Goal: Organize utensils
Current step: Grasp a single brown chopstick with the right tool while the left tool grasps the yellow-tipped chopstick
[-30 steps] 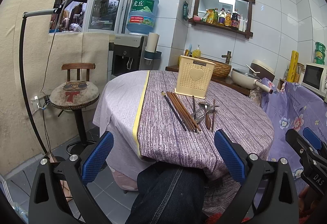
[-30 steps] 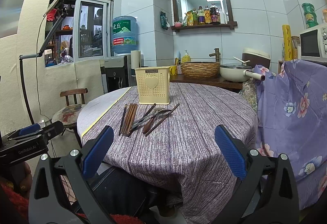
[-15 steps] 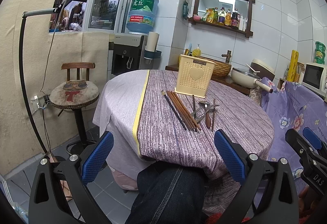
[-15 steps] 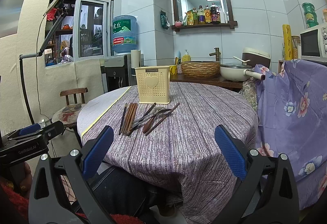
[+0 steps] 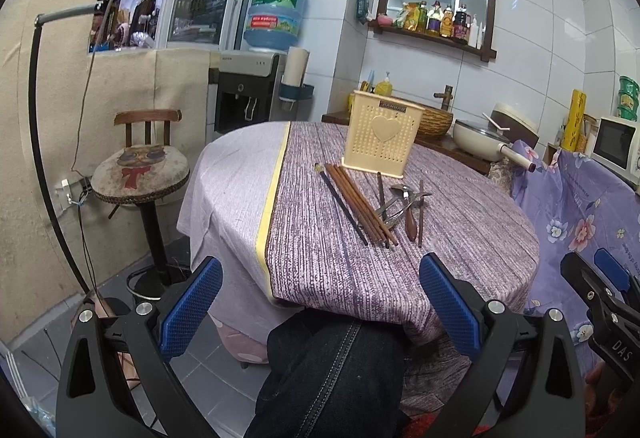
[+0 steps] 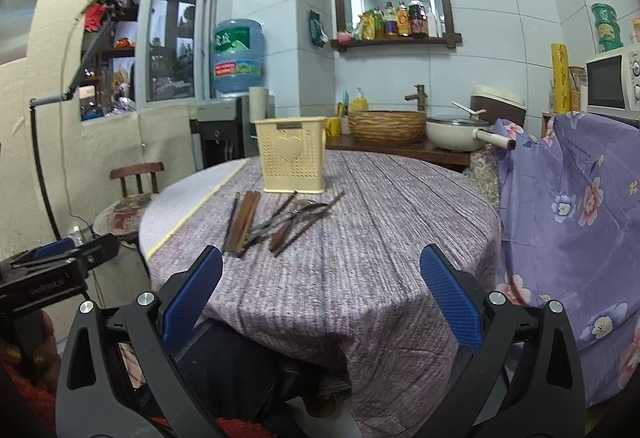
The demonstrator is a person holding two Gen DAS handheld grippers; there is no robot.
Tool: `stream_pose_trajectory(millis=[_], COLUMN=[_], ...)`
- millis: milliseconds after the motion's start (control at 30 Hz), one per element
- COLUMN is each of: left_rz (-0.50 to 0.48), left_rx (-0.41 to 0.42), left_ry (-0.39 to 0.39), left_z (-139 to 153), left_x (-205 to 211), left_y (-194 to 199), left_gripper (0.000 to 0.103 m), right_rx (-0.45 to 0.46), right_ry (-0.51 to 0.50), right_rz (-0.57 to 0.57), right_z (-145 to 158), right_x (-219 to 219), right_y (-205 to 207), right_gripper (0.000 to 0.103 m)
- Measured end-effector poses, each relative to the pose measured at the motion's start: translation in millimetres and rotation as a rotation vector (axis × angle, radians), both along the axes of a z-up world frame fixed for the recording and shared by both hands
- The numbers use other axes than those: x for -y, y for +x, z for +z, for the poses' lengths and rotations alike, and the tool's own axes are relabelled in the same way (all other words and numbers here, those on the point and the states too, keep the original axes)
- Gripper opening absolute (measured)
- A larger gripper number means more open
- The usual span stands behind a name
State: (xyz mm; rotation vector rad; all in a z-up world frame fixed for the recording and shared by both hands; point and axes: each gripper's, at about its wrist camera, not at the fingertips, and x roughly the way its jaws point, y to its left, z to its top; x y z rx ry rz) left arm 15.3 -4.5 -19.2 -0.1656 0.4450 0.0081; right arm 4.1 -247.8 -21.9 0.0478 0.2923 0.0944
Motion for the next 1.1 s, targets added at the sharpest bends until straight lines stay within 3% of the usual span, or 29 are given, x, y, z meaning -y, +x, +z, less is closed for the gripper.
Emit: stream_pose_trajectory(millis=[267,367,767,1100], left_rz=[0.024,0.025,-0.053,-0.134], left_rx=[-0.082,-0.095,-0.267,-0.380], left_ry=[0.052,0.049,-0.050,-0.066], left_z=[-9,-10,-6,-1], left_x=[-24,-40,-55,-30], left_y=[35,47,138,230], left_gripper=[0.098,0.098,0.065,0.045], right_rx=[-0.173,-0.239,-0.411,-0.465], right_ry=[-0.017,0.016,0.069,0.074], right_rz=[-0.067,-0.031,0.017,0.033], right_z=[-13,-16,-19,-17], right_x=[21,29,23,8], right_y=[62,90,206,262], right_gripper=[0.098,0.098,0.098,0.087])
